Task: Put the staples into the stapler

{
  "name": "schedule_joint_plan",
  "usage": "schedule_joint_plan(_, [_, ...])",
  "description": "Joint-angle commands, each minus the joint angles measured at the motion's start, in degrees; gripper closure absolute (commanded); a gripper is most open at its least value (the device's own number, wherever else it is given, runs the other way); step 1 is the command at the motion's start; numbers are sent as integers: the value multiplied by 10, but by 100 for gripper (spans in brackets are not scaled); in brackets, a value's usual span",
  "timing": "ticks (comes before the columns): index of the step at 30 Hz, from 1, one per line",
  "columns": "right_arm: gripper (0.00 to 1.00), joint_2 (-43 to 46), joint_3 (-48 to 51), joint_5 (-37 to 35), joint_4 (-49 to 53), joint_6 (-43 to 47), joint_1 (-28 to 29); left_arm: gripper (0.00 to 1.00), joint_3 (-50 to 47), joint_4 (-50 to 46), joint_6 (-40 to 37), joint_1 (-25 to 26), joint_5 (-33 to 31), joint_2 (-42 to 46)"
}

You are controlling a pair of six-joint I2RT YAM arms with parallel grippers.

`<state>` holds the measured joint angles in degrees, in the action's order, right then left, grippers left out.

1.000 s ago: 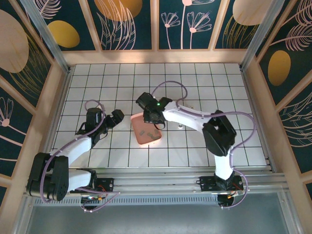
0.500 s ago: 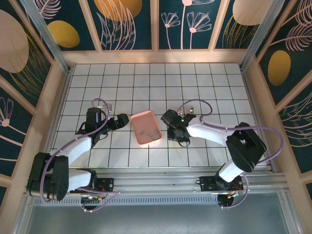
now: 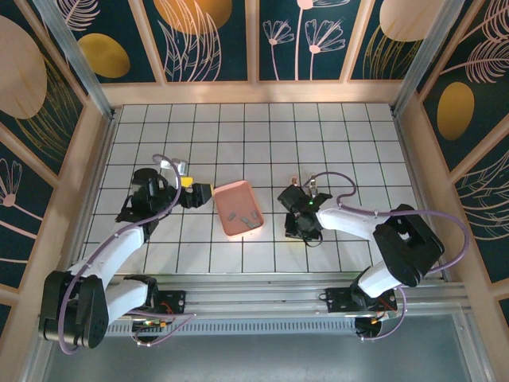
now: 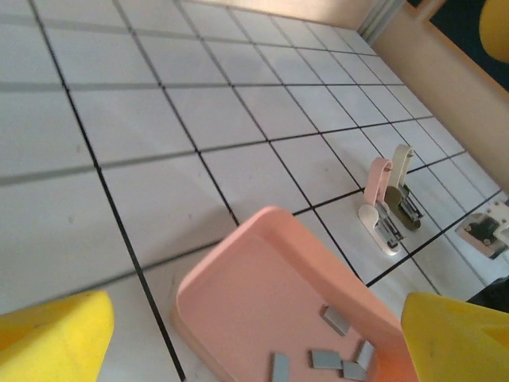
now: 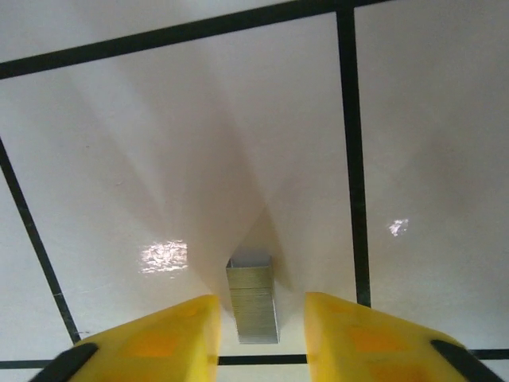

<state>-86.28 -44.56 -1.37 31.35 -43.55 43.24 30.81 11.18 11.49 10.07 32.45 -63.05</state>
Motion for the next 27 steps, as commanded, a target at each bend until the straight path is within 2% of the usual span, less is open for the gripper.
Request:
schedule_joint_plan(1, [63,24,-19,2,30,24,-10,8,32,-30,-118,-3,15,5])
schedule_joint_plan(7, [63,33,-70,53,74,47,-40,11,16,-9,-202,-3,22,-3])
schedule_joint_plan(11, [63,3,-90,70,95,77,-47,19,-35,38,-252,-4,73,21])
schedule_joint_plan(14, [63,-24,-97,72,106,94,-47,21,-62,40,-296,-3,112,46])
schedule_joint_plan(27, [65,-73,-102,87,97,122,-60,22,-57,34,-310,-2,142,22])
